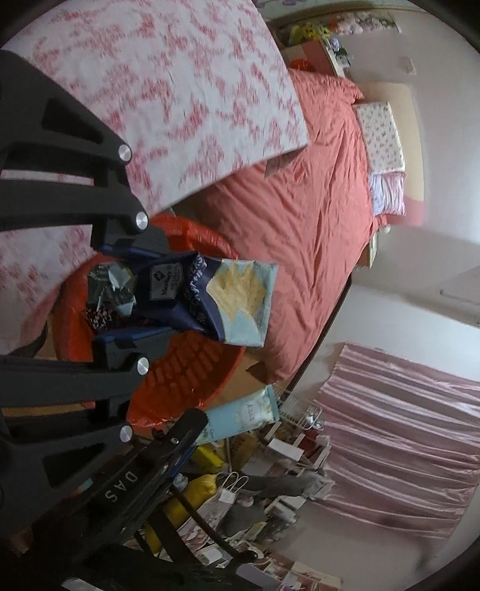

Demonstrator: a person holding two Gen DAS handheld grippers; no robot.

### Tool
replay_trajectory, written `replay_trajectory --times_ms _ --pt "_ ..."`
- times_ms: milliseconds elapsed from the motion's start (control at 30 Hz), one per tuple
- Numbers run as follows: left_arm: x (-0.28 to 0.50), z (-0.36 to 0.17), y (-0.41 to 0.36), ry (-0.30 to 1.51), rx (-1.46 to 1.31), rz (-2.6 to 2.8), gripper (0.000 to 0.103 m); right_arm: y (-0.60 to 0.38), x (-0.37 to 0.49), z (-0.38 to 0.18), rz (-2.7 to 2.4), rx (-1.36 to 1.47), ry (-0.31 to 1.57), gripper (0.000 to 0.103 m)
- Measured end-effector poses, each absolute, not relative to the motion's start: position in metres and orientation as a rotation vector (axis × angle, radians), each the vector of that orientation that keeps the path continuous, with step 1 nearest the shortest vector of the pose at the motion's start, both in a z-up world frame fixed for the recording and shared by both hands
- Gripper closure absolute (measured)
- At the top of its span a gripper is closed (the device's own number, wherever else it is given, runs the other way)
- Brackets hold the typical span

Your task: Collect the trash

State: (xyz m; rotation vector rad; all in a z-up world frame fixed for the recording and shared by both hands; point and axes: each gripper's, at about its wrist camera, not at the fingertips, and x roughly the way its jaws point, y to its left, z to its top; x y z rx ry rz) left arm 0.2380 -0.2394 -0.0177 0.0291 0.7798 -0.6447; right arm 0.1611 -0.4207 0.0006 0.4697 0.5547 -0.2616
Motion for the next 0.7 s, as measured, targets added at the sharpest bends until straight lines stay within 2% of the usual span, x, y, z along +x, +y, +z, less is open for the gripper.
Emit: replay_trajectory --times_ms 67,133,200,267,400,467,600,667,700 --pt "0.246 -0.024 -0.249 0.792 0.036 -0.651 0.059 -0.428 0.164 -0.005 -0.251 0.488 0.565 0.078" --pt "0.249 -0.031 -0.253 0.8 0.04 -0.646 0.051 -0.434 0.166 -0.01 -0.255 0.504 0.569 0.078" --pt "0.255 -0.039 -0.253 0.819 0.045 -0.63 0.048 -0.439 0.165 -0.013 -0.256 0.511 0.575 0.074" --pt "0.258 -0.043 -0.248 0.828 0.047 -0.607 0.046 -0.44 0.163 -0.015 -0.265 0.516 0.579 0.061" --pt "0.257 -0.043 -0.228 0.819 0.047 -0.554 0.039 -0.437 0.151 -0.012 -0.289 0.512 0.563 0.051" --pt "0.25 -0.038 -0.215 0.799 0.043 -0.53 0.031 -0.432 0.148 -0.007 -0.298 0.487 0.552 0.04" --pt "0.227 -0.024 -0.182 0.737 0.037 -0.47 0.02 -0.415 0.128 0.011 -0.325 0.411 0.5 0.027" --pt "0.213 -0.014 -0.162 0.702 0.03 -0.443 0.014 -0.409 0.122 0.02 -0.34 0.379 0.48 0.017" --pt "0.205 -0.009 -0.152 0.681 0.028 -0.427 0.012 -0.402 0.114 0.026 -0.354 0.356 0.46 0.017"
